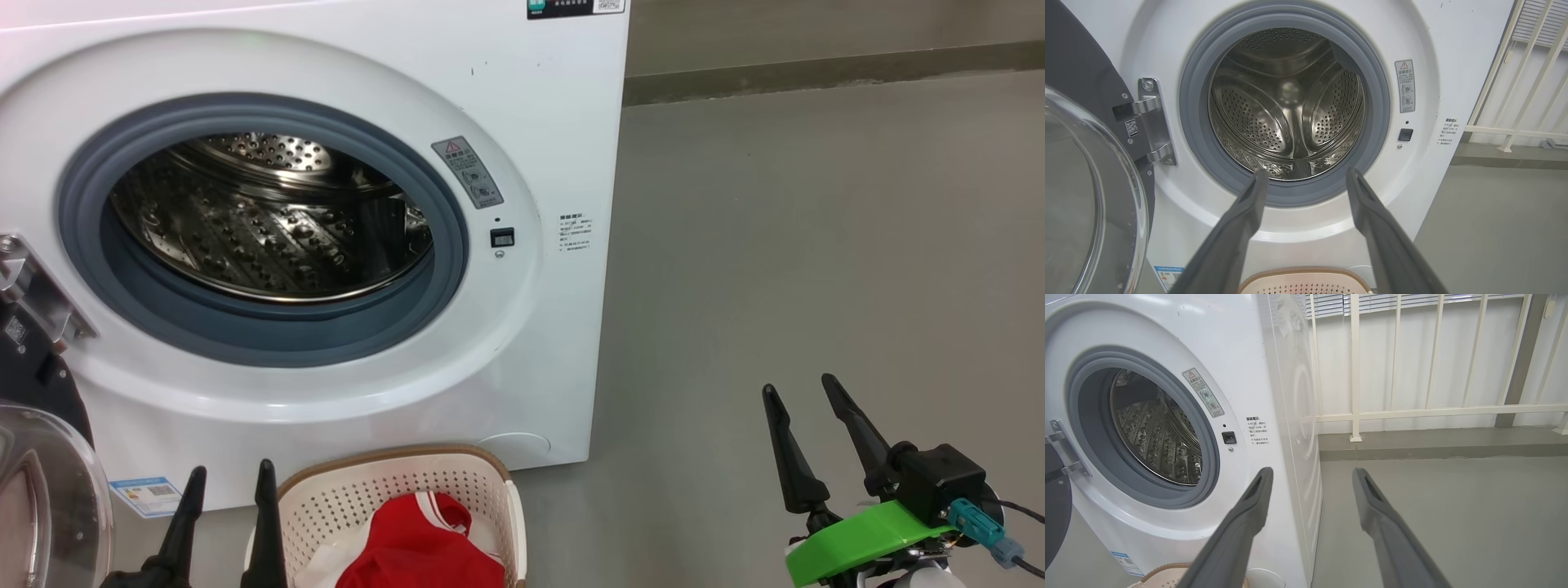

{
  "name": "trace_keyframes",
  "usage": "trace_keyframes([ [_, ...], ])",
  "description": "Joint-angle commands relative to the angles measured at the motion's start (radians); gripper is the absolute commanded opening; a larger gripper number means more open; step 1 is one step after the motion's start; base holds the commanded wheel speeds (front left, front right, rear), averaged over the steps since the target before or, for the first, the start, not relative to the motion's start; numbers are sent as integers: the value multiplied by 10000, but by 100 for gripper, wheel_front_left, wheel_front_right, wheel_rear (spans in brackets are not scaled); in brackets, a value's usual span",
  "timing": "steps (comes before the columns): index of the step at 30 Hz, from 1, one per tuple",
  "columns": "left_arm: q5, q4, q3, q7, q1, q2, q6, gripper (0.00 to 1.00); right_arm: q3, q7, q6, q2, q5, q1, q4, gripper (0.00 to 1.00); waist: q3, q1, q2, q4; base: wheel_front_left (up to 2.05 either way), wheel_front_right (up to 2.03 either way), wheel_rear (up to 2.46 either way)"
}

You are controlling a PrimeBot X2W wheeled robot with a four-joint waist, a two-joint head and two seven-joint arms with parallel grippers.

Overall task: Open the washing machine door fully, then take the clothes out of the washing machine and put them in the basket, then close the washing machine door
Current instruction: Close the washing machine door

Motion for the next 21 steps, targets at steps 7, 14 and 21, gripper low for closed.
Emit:
trace_keyframes([
  [7,140,-395,286,-91,-43,112,42,100,191,-65,65,-10,-1,-114,-209,100,-1,0,-1,5,-60,60,0],
  [14,118,-327,263,-91,7,112,85,100,177,-65,65,-10,-26,-118,-197,100,-24,0,-1,-14,-148,148,0],
  [21,59,-300,243,-91,-26,112,47,100,173,-65,65,-10,8,-109,-209,100,-19,0,-1,-9,-191,191,0],
])
